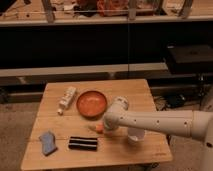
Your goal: Place the pepper in the ceramic bowl
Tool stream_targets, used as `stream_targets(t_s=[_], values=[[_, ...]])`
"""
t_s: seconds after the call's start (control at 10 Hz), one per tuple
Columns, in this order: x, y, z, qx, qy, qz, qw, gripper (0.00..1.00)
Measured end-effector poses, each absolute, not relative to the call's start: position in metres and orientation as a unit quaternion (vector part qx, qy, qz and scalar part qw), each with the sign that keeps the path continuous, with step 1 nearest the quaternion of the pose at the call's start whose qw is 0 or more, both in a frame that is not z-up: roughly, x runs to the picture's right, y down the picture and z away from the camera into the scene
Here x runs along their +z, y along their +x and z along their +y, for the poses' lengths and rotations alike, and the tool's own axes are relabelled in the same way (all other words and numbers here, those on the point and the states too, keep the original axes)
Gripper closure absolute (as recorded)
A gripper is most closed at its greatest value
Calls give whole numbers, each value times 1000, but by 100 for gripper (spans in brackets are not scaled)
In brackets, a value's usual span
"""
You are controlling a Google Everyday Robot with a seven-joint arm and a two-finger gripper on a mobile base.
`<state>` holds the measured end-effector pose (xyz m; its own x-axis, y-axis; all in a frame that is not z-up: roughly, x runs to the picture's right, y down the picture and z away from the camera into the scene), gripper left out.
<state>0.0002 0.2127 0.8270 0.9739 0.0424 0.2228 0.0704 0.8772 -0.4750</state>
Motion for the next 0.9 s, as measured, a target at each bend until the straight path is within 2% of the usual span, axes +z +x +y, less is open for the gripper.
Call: stream_targets(t_s=[0.9], values=[[829,-3,151,3,-215,-94,972,100]])
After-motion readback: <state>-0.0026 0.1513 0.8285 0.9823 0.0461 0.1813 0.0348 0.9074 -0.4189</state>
